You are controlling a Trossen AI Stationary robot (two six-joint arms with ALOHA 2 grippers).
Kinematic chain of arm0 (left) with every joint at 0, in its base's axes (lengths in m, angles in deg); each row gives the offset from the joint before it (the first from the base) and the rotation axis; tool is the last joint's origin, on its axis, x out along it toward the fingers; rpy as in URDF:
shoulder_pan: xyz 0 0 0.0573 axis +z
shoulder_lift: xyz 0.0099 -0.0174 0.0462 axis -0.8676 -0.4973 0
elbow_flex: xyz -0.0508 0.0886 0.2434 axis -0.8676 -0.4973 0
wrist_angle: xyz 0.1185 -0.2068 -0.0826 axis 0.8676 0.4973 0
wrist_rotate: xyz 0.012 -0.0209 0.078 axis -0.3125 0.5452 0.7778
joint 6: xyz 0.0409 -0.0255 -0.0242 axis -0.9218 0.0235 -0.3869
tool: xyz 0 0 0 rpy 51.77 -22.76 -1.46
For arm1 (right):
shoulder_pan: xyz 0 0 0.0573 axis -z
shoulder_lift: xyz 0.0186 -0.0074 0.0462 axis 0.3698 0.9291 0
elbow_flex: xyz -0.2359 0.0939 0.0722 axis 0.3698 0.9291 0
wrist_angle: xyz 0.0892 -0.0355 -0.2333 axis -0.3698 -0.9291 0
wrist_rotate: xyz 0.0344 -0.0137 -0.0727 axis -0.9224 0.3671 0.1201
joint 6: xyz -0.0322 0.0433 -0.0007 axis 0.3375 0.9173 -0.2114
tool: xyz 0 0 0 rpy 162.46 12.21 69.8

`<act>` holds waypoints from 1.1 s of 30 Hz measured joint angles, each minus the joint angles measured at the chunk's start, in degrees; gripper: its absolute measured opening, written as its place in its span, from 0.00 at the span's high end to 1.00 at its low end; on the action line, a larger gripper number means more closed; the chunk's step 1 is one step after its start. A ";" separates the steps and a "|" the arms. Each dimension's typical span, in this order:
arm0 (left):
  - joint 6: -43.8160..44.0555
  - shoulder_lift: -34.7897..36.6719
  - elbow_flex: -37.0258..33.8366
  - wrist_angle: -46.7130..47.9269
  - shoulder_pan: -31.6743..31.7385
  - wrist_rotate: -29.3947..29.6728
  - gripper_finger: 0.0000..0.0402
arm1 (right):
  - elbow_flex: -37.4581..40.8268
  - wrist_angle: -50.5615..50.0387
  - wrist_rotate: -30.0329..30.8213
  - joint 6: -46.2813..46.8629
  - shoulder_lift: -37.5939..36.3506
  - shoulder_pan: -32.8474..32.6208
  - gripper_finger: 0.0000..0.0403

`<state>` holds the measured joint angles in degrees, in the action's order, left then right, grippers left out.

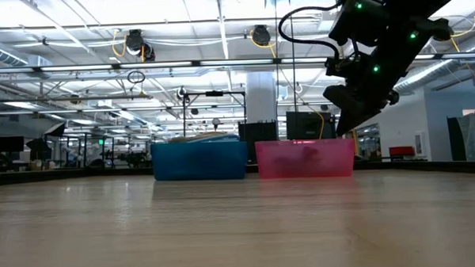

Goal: Pick & Place USB Port
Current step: Adjust the bins

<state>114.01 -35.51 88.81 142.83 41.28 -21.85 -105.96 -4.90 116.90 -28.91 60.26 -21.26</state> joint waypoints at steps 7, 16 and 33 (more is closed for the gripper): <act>-0.07 0.00 0.00 0.00 0.00 -0.09 1.00 | 0.00 0.07 -1.65 0.18 0.00 1.29 1.00; -0.14 0.00 -0.02 0.01 -0.81 0.92 1.00 | -5.90 -1.99 -6.54 -1.34 -1.22 -5.67 1.00; -1.39 0.00 -0.02 -0.63 -1.33 2.56 1.00 | -3.63 1.40 -10.88 -1.98 11.56 -8.24 1.00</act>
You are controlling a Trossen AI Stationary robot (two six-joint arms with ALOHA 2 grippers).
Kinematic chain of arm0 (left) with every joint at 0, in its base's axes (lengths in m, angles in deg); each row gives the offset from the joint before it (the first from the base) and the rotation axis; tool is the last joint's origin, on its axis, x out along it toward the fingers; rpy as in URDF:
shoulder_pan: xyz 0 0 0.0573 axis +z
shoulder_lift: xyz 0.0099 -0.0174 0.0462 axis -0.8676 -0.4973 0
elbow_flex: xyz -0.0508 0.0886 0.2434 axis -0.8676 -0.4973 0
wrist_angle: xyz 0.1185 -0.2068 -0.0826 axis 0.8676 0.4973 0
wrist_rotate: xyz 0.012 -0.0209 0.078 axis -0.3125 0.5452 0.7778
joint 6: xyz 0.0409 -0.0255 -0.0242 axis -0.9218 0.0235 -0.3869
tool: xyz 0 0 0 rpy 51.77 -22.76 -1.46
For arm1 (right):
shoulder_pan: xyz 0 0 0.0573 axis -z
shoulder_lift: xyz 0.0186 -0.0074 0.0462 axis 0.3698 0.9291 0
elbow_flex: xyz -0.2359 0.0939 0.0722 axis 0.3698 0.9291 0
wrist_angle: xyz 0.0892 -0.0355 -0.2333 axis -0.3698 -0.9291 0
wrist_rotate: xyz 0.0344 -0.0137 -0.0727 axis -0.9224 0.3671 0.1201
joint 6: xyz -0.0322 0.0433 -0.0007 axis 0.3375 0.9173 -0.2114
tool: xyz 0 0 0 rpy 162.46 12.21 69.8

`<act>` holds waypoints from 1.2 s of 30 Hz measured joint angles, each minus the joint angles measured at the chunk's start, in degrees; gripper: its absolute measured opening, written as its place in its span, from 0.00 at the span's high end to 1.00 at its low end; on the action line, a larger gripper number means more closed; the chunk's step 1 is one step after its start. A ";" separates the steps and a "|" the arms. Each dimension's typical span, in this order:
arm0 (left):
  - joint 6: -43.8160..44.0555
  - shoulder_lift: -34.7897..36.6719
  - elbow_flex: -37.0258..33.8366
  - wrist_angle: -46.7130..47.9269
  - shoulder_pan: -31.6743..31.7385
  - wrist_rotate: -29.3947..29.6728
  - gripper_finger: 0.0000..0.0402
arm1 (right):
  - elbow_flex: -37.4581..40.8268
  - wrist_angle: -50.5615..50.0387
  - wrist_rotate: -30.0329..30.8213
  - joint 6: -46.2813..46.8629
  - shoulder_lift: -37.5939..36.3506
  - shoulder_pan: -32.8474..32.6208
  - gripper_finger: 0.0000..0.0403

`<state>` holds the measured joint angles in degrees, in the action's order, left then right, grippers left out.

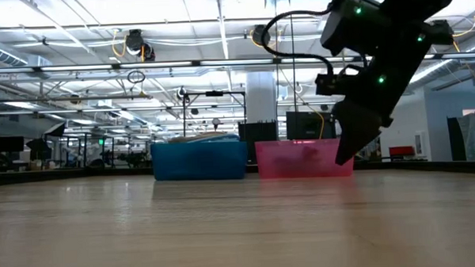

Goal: Pick & Place USB Port
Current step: Adjust the bins

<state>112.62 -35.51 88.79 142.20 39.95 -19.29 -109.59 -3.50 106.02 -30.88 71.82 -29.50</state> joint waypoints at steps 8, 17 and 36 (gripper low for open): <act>0.64 0.00 0.00 0.28 -0.39 -0.07 1.00 | 0.00 -0.55 2.19 -0.17 2.19 3.00 1.00; 3.22 0.00 0.00 3.18 -1.66 -0.05 1.00 | 0.00 -1.76 7.34 -0.17 1.92 6.45 1.00; 4.50 0.00 0.00 5.77 -1.64 0.21 1.00 | 0.00 -0.68 10.24 -1.04 1.54 8.90 1.00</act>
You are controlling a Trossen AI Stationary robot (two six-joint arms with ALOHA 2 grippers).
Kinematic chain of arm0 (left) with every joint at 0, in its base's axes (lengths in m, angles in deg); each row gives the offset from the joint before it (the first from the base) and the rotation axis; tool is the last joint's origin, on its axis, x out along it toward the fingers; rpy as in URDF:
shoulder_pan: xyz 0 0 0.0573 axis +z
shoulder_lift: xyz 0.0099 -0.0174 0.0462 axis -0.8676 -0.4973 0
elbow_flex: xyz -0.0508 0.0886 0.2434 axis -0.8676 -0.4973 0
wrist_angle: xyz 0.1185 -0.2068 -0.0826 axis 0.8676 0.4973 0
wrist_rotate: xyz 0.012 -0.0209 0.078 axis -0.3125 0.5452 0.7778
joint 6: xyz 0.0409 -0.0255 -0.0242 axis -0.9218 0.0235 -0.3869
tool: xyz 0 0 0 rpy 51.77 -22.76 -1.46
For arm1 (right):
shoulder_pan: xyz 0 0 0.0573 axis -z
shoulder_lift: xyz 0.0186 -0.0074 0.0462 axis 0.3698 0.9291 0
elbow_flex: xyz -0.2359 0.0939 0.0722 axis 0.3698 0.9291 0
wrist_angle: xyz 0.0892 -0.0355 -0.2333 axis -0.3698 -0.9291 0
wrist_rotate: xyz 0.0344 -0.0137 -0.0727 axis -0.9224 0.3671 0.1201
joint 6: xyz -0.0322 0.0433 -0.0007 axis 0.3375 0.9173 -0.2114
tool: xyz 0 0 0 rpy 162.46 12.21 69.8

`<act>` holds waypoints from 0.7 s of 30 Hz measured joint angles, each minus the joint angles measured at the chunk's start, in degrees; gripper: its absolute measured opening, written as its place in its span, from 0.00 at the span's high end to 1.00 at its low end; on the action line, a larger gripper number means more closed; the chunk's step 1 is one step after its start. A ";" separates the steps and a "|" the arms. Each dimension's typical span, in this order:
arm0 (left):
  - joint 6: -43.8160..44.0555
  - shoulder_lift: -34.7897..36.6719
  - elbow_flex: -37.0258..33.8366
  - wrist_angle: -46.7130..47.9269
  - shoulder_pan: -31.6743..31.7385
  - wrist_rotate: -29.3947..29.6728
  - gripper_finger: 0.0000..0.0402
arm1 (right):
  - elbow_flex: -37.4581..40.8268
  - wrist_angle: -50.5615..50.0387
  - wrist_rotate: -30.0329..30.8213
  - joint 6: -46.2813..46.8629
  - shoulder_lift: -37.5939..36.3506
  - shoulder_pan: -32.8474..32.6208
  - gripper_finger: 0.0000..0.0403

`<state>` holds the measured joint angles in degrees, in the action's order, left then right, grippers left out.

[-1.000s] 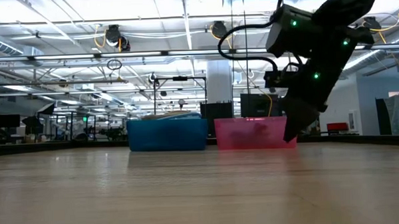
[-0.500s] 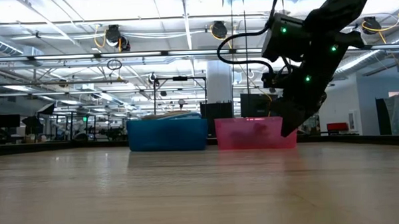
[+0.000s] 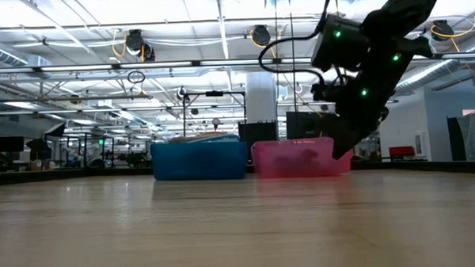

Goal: Pick & Place USB Port
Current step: Adjust the bins

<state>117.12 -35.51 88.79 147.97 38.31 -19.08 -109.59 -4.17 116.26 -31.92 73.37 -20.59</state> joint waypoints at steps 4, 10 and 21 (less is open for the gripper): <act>-0.15 0.00 0.00 0.29 0.06 0.64 1.00 | -0.61 -0.32 1.96 1.06 -3.66 -4.52 1.00; -0.22 0.00 0.00 2.74 1.74 1.71 1.00 | -4.45 -0.37 3.85 0.30 -11.20 -11.30 1.00; 14.23 5.32 -17.69 8.90 12.46 2.72 1.00 | -16.71 -2.08 14.50 -3.39 -16.02 -21.05 1.00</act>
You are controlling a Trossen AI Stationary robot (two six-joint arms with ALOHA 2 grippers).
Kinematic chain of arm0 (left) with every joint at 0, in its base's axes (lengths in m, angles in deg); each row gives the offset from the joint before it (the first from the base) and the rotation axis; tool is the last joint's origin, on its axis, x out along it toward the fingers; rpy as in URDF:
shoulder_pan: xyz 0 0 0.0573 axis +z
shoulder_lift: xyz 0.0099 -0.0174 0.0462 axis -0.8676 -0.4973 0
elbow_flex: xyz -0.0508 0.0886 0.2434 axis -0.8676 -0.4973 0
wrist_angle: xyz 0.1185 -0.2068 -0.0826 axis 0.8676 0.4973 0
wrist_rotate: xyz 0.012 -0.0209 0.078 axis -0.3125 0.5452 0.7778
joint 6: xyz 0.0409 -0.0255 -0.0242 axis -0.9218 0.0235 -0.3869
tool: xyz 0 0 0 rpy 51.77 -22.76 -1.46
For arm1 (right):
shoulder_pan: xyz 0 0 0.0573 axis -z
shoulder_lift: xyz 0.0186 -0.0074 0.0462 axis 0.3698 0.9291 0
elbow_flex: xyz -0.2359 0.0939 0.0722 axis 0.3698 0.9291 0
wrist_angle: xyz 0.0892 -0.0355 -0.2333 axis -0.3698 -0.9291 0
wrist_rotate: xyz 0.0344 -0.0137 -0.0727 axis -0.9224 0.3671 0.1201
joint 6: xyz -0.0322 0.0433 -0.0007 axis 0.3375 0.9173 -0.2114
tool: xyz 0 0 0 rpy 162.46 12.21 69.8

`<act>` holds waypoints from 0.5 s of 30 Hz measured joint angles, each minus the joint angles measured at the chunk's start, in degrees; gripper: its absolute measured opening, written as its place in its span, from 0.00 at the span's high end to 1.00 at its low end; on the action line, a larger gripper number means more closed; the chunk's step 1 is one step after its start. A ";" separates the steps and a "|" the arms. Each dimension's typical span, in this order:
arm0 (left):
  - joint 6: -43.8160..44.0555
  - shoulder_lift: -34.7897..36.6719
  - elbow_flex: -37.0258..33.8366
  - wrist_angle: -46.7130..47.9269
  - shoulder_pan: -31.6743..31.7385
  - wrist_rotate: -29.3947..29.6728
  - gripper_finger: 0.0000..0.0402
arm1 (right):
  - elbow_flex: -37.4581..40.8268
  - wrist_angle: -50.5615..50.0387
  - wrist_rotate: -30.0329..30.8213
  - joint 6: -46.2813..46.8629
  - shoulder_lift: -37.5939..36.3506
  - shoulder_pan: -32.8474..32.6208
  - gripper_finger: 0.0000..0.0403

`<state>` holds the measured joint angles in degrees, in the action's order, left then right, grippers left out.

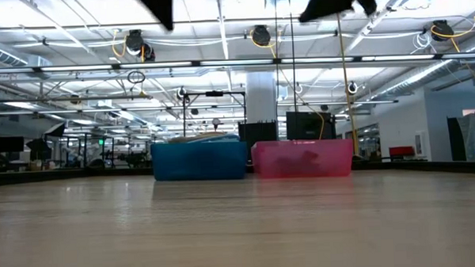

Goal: Pick & Place USB Port
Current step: Adjust the bins

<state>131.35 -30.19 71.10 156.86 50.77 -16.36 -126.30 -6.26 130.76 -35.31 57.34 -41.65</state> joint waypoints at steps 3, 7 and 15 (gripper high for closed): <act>4.32 4.64 -11.12 -3.93 3.89 -0.90 1.00 | -2.89 0.11 2.91 -1.14 -0.01 -2.22 1.00; 10.12 14.15 -27.58 -9.91 10.37 -3.48 1.00 | -4.75 0.00 7.61 -1.49 -0.01 -5.02 1.00; 11.90 25.95 -54.16 -33.05 23.11 -14.12 1.00 | -5.22 0.04 11.47 -0.65 -0.01 -7.89 1.00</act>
<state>143.24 -4.23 16.94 123.81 73.88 -30.49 -131.51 -6.22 142.23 -35.96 57.33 -49.53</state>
